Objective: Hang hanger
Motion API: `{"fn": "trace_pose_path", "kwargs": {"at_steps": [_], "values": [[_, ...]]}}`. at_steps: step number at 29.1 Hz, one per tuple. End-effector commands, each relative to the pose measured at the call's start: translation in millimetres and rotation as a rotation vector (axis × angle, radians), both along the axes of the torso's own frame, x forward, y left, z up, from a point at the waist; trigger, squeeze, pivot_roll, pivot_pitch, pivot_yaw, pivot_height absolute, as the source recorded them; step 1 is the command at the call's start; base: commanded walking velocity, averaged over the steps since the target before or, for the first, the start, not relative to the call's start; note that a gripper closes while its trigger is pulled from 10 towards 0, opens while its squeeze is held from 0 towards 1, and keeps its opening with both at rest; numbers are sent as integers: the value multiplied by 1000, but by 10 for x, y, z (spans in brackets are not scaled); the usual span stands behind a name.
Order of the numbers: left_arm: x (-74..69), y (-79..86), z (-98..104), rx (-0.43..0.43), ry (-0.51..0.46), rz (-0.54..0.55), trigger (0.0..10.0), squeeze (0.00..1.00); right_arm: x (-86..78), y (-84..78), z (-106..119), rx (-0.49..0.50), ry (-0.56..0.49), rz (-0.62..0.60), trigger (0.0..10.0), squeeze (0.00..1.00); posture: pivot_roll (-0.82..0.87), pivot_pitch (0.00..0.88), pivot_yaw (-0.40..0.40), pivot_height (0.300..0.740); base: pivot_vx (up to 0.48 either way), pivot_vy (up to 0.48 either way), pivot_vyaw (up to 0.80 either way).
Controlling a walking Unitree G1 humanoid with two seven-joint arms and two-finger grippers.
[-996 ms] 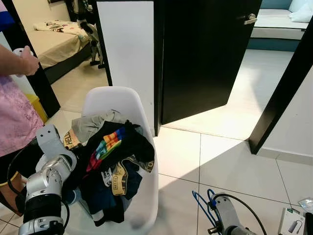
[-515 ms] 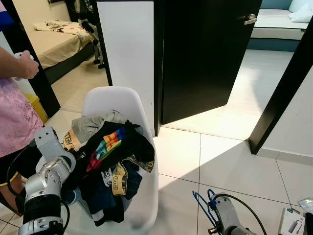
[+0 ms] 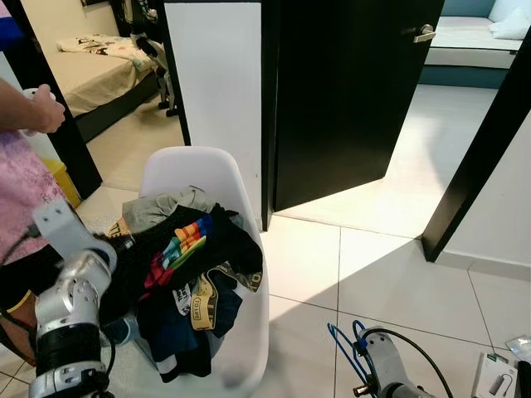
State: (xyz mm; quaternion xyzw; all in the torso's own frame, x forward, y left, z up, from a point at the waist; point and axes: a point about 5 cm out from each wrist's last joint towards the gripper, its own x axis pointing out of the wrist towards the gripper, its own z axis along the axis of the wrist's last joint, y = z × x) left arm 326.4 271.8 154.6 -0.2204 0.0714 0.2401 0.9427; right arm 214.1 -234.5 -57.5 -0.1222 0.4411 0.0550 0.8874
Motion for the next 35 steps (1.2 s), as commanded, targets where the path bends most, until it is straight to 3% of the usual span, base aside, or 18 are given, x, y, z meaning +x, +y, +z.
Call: {"fn": "trace_pose_path", "kwargs": {"at_steps": [1,11,15,16,17,18,19,20,22,23,24,26,28,31,32,35], "values": [[-4,48,95,44,-18,24,0,0,-1,29,-6,2,-5,12,10000,0,1,26,28,740,0,0,0],[-38,1,94,82,-6,19,0,0,-3,27,-7,1,-4,13,10000,0,2,28,28,740,0,0,0],[-9,-118,187,54,-76,-49,0,0,-3,25,-6,0,-3,13,10000,0,5,28,24,740,0,0,0],[40,-225,369,68,-180,-134,0,0,-1,26,-6,-1,-2,14,10000,0,6,26,24,740,0,0,0],[40,-225,369,68,-180,-134,0,0,-1,26,-6,-1,-2,14,10000,0,6,26,24,740,0,0,0],[79,-372,598,78,-303,-262,0,0,1,26,-5,-1,-2,13,10000,0,5,24,25,740,0,0,0],[79,-372,598,78,-303,-262,0,0,1,26,-5,-1,-2,13,10000,0,5,24,25,740,0,0,0],[79,-518,843,101,-426,-398,0,0,3,28,-4,-1,-3,12,10000,0,6,19,26,740,0,0,0],[79,-518,843,101,-426,-398,0,0,3,28,-4,-1,-3,12,10000,0,6,19,26,740,0,0,0],[60,-613,986,119,-496,-485,0,0,5,29,-4,-1,-3,10,10000,0,6,19,26,740,0,0,0],[60,-613,986,119,-496,-485,0,0,5,29,-4,-1,-3,10,10000,0,6,19,26,740,0,0,0],[-28,-745,1286,150,-629,-639,0,0,13,31,0,-1,-3,10,10000,0,14,8,23,740,0,0,0],[-28,-745,1286,150,-629,-639,0,0,13,31,0,-1,-3,10,10000,0,14,8,23,740,0,0,0],[-204,-967,1599,215,-759,-856,0,0,22,34,3,-1,-5,3,10000,0,16,0,21,740,0,0,0],[-204,-967,1599,215,-759,-856,0,0,22,34,3,-1,-5,3,10000,0,16,0,21,740,0,0,0],[-375,-1169,1766,249,-834,-1054,0,0,25,35,4,0,-6,-5,10000,0,16,0,22,740,0,0,0]]}}
